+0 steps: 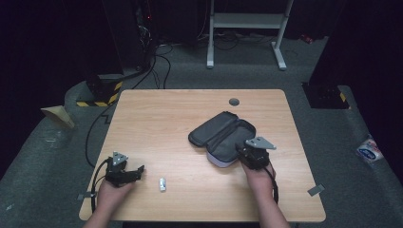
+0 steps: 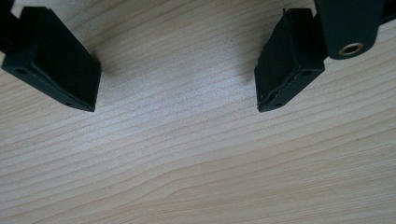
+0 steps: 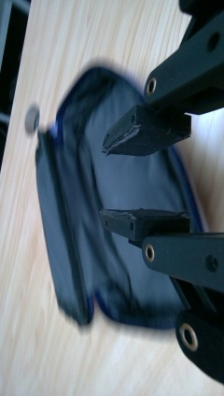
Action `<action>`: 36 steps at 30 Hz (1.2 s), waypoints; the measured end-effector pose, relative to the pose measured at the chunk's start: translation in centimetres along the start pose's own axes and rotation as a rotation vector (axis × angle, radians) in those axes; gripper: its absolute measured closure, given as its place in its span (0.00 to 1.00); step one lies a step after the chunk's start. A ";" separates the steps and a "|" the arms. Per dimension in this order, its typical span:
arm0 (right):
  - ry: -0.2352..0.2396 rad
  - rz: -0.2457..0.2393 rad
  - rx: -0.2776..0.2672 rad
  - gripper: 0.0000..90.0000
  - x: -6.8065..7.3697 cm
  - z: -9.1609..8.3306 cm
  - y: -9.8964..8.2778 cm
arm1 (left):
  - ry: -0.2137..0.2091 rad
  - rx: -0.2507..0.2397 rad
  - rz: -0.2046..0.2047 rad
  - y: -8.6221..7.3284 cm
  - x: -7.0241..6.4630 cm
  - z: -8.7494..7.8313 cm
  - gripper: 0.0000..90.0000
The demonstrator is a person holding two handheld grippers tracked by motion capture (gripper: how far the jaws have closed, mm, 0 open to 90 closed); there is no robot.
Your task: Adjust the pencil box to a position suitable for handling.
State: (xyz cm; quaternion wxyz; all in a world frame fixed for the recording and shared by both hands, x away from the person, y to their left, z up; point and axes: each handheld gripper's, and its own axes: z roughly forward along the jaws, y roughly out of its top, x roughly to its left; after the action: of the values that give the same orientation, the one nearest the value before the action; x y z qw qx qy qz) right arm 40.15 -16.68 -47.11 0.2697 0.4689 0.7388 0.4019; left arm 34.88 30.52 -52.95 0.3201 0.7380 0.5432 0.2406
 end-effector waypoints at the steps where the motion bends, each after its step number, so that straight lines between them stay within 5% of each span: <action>1: -0.017 0.007 0.003 0.68 -0.7 0.1 0.1 | 0.000 0.000 0.000 0.0 0.0 0.0 0.16; 10: -0.102 0.066 0.031 0.69 -5.3 2.2 1.2 | -0.001 0.000 0.001 0.0 0.0 0.0 0.17; 17: -0.099 0.096 0.061 0.75 -6.7 4.2 2.2 | -0.009 -0.004 0.010 0.0 0.0 -0.1 0.20; 26: -0.091 0.111 0.110 0.94 -7.0 5.3 1.4 | -0.018 -0.008 0.025 -0.1 -0.2 -0.3 0.24; 36: -0.063 0.072 0.089 0.94 -4.6 3.7 0.1 | -0.069 -0.074 0.032 0.7 -1.6 -1.6 0.40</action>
State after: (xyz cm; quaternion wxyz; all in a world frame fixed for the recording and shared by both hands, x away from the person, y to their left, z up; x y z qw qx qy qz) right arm 44.96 -19.60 -48.92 0.2572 0.5192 0.7297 0.3630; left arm 33.80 29.21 -51.37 0.3617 0.7423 0.5106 0.2398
